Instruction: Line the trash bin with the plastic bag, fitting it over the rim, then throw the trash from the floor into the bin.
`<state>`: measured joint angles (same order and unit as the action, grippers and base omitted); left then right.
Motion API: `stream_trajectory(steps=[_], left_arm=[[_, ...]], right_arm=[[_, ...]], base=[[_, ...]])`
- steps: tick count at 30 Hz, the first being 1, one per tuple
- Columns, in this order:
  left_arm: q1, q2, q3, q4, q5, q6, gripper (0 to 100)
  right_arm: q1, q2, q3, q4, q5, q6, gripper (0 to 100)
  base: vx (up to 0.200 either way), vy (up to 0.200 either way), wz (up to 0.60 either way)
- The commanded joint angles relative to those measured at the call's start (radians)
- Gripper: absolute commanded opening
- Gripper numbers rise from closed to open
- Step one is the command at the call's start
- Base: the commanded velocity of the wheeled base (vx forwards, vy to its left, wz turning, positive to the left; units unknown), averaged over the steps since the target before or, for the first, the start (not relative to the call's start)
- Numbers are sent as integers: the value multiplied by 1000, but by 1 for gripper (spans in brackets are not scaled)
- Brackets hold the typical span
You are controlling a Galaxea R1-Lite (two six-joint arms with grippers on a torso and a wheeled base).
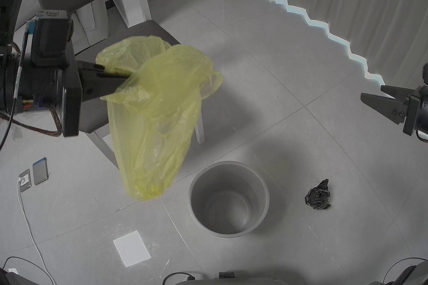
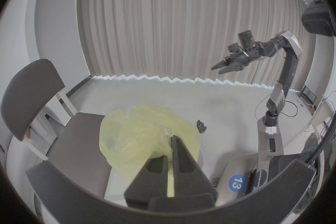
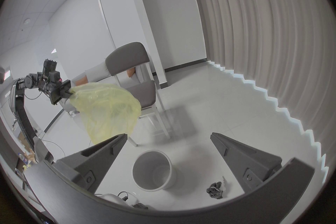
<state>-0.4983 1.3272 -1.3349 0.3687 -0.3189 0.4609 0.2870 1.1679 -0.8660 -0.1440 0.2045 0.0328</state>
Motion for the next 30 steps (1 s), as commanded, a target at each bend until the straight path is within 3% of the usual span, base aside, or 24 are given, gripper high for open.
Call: stream_trajectory(steps=[1, 11, 19, 30], left_arm=[[-31, -2, 26, 7, -5, 12, 0], [-123, 44, -49, 87, -5, 9, 0], [-206, 50, -99, 121, -11, -5, 0], [-238, 50, -106, 119, -15, -13, 0]], right_arm=[[4, 110, -54, -2, 26, 3, 100], [4, 228, -110, -8, 35, 6, 100], [4, 418, -215, -111, 41, 90, 100], [49, 650, -398, -126, 59, 90, 100]], base=[[0, 0, 0], [0, 0, 0], [0, 0, 0], [0, 0, 0]])
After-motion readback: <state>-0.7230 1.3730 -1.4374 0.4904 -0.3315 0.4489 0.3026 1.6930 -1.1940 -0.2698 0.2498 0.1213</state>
